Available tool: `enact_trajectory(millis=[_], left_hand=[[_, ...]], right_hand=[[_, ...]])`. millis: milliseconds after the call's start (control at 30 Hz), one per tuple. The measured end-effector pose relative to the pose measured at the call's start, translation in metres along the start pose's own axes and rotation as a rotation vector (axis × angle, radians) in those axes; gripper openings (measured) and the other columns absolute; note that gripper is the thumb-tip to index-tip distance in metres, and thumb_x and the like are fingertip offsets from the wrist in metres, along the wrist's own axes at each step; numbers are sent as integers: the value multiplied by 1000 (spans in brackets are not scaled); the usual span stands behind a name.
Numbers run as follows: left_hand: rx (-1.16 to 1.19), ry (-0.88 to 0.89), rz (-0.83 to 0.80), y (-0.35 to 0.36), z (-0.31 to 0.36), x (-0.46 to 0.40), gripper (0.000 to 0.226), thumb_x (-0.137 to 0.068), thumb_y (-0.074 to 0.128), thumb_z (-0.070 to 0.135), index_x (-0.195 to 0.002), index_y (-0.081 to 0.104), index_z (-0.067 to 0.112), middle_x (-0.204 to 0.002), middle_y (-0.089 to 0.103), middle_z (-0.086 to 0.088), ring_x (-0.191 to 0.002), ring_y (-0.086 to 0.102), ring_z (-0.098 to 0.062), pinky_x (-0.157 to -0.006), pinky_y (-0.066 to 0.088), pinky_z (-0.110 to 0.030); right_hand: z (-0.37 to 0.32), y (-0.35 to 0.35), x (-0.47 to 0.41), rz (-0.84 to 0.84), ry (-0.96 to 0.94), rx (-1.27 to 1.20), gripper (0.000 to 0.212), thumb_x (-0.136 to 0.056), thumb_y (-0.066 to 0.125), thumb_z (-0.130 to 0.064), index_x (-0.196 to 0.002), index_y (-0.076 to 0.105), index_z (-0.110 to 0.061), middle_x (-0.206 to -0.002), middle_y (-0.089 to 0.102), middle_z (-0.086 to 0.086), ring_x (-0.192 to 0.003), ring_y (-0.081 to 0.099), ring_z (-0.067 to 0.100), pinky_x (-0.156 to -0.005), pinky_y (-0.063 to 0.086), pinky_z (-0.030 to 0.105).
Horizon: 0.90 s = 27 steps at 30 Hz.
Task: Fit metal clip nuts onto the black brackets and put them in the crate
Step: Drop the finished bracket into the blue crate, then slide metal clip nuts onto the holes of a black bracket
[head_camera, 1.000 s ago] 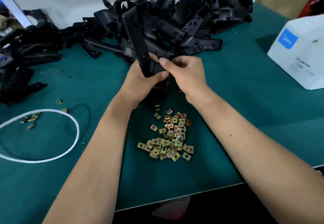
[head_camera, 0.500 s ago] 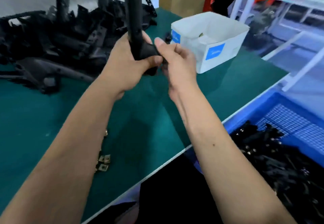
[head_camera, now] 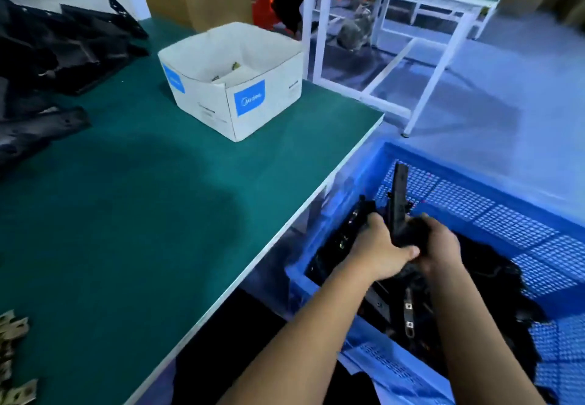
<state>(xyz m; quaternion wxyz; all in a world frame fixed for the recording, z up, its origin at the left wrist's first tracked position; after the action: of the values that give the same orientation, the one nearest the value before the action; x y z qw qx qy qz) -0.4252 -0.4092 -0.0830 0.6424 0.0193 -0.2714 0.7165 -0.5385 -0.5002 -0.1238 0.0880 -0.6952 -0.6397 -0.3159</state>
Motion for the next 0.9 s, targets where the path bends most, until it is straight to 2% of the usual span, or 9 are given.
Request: enact_trajectory(millis=[67, 133, 267, 367, 433, 500, 633, 733, 900], left_hand=[[-70, -86, -75, 19, -27, -2, 73, -88, 76, 42, -142, 36, 12, -142, 55, -13, -130, 55, -31, -105, 47, -39], [-181, -134, -125, 22, -49, 0, 78, -89, 75, 42, -149, 34, 13, -146, 50, -12, -133, 52, -32, -106, 45, -39], [-433, -112, -124, 2, -70, 0, 62, -90, 76, 37, -137, 44, 14, -138, 51, -13, -127, 54, -35, -105, 47, -44], [-487, -97, -69, -14, -73, -2, 54, -91, 74, 36, -133, 47, 15, -132, 54, -13, -122, 56, -35, -102, 49, -45], [-443, -50, -12, -20, -68, -4, 46, -93, 72, 33, -129, 50, 16, -127, 56, -10, -116, 59, -33, -98, 50, -44], [-372, 15, 48, -24, -55, -7, 43, -93, 72, 27, -130, 51, 18, -127, 59, -8, -114, 61, -30, -99, 51, -43], [-249, 228, 176, -37, -8, -9, 39, -92, 67, 8, -129, 56, 15, -122, 65, -7, -105, 66, -30, -98, 53, -43], [-184, 400, 333, -67, 35, 0, 39, -90, 63, 2, -126, 59, 15, -115, 69, -4, -99, 68, -23, -94, 55, -40], [41, 573, 648, -158, 65, 46, 35, -85, 65, 0, -114, 62, 19, -96, 69, 8, -77, 66, -1, -75, 53, -16]], right_hand=[[28, -33, -23, 198, 30, 260, 18, -95, 64, -8, -108, 70, 3, -97, 71, 18, -79, 68, 32, -69, 55, 40], [57, -53, -37, 269, 97, 519, 26, -89, 74, -7, -112, 69, 6, -94, 70, 21, -84, 69, 35, -74, 60, 46], [85, -67, -40, 403, 103, 827, 46, -84, 82, -32, -108, 68, 5, -91, 69, 20, -83, 67, 39, -79, 60, 48], [85, -60, -37, 483, 39, 888, 56, -83, 82, -42, -111, 63, 3, -106, 67, 25, -93, 67, 44, -83, 59, 49], [79, -46, -28, 567, -62, 935, 55, -86, 79, -33, -123, 54, -1, -129, 53, 27, -102, 62, 50, -85, 54, 48], [69, -25, -15, 604, -252, 958, 46, -88, 71, -20, -126, 51, -5, -136, 46, 24, -103, 60, 51, -85, 49, 49], [34, 31, 13, 518, -561, 918, 25, -86, 63, -12, -110, 65, -7, -118, 64, 19, -108, 62, 43, -89, 48, 46], [-4, 73, 40, 406, -863, 793, 17, -85, 61, -5, -101, 67, -4, -103, 69, 16, -99, 63, 37, -86, 43, 42], [-34, 159, 111, 97, -1289, 648, 13, -87, 63, -5, -99, 67, -2, -95, 68, 11, -85, 60, 26, -78, 43, 33]])
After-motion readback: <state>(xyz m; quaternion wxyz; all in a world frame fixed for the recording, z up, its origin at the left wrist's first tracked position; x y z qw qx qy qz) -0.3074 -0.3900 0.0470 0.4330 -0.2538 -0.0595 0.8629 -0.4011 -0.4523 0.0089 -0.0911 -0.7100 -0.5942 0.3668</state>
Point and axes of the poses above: each hand's wrist, its own x-axis away from the middle knuckle, its own y-axis out of the palm, z = x × y, the point moved 2 cm from there along -x, towards the middle knuckle
